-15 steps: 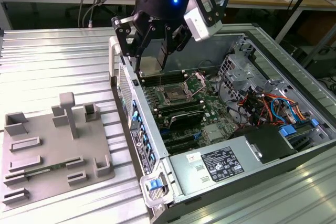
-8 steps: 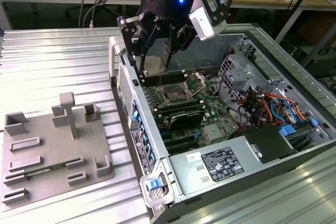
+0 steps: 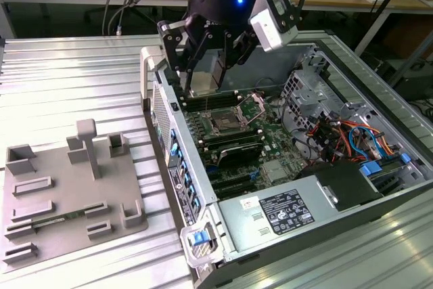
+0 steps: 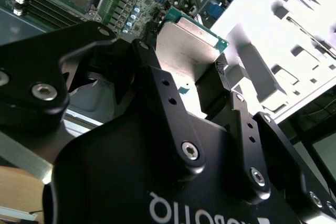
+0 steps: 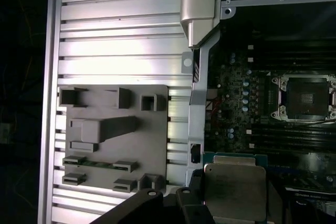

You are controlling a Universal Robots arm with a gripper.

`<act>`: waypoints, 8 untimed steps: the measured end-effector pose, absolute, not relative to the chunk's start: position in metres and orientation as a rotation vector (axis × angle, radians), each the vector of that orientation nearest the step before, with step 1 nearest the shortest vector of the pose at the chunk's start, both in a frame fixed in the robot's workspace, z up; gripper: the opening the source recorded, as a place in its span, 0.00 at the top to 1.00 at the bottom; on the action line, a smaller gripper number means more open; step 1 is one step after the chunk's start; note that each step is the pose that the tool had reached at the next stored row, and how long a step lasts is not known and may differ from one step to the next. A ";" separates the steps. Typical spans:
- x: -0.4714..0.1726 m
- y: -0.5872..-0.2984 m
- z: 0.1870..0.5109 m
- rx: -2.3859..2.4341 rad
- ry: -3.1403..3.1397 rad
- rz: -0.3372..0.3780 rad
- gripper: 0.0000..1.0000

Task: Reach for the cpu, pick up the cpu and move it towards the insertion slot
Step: 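Pick up the cpu and move it towards the insertion slot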

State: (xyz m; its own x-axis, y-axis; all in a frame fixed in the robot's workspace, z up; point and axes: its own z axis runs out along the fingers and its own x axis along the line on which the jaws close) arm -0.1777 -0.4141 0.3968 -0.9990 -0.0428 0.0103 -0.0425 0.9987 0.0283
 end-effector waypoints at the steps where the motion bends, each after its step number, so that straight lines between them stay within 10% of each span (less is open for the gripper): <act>1: -0.177 -0.414 0.397 0.067 -3.130 -0.044 0.45; 8: -0.171 -0.414 0.397 0.066 -3.130 -0.044 0.45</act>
